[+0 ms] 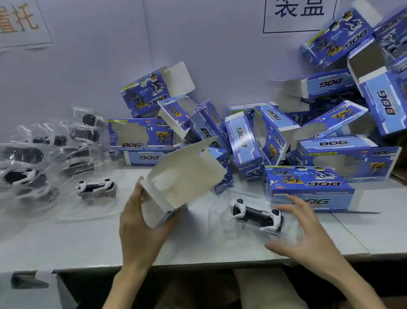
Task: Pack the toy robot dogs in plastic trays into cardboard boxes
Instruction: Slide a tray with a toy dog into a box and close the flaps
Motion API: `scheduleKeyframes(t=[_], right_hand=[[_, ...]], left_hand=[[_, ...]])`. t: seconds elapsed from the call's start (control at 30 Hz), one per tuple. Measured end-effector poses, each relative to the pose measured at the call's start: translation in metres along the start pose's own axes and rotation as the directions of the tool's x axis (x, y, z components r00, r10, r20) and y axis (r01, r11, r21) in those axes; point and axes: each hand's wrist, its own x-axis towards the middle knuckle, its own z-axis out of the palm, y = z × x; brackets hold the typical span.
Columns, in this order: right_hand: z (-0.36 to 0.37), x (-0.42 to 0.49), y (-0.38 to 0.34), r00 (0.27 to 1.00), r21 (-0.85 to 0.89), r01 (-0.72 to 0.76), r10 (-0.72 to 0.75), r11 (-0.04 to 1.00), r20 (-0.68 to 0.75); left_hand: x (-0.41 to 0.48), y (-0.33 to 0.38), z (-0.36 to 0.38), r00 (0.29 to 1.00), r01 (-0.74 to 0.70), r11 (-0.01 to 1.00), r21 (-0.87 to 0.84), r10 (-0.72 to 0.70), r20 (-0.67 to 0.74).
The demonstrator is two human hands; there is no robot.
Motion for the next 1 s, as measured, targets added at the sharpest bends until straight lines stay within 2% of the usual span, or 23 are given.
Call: scheduleKeyframes(t=[0.13,0.27,0.37,0.5,0.6,0.7,0.83,1.0], right_hand=[[-0.023,-0.004,-0.001,1.0,0.241,0.003,-0.005,0.971,0.009],[-0.049,-0.024,0.006,0.991,0.585,-0.011,-0.068,0.811,0.114],[-0.058,-0.029,0.0,0.993,0.682,0.008,-0.088,0.732,0.083],[-0.058,-0.023,-0.02,0.992,0.641,0.116,-0.125,0.759,-0.032],[-0.051,-0.019,-0.032,0.985,0.527,0.17,-0.148,0.833,-0.084],[-0.042,-0.018,-0.04,0.986,0.334,0.157,-0.127,0.929,-0.11],[-0.034,-0.019,-0.052,0.988,0.191,0.125,-0.103,0.974,-0.116],[-0.033,-0.015,-0.056,0.998,0.175,0.058,-0.051,0.983,-0.049]], left_hand=[[-0.003,-0.007,0.01,0.989,-0.141,0.989,0.053,0.143,-0.033],[-0.004,-0.013,0.011,0.977,-0.212,0.977,0.011,0.212,-0.004],[-0.006,-0.01,0.008,0.962,-0.272,0.962,0.015,0.271,0.047],[-0.01,-0.001,0.004,0.944,-0.311,0.95,0.013,0.307,0.123],[-0.014,0.009,0.002,0.935,-0.334,0.942,0.044,0.325,0.141],[-0.018,0.016,0.002,0.926,-0.356,0.93,0.089,0.339,0.163],[-0.02,0.023,0.001,0.907,-0.395,0.914,0.091,0.373,0.194],[-0.023,0.024,-0.001,0.889,-0.436,0.892,0.121,0.407,0.209]])
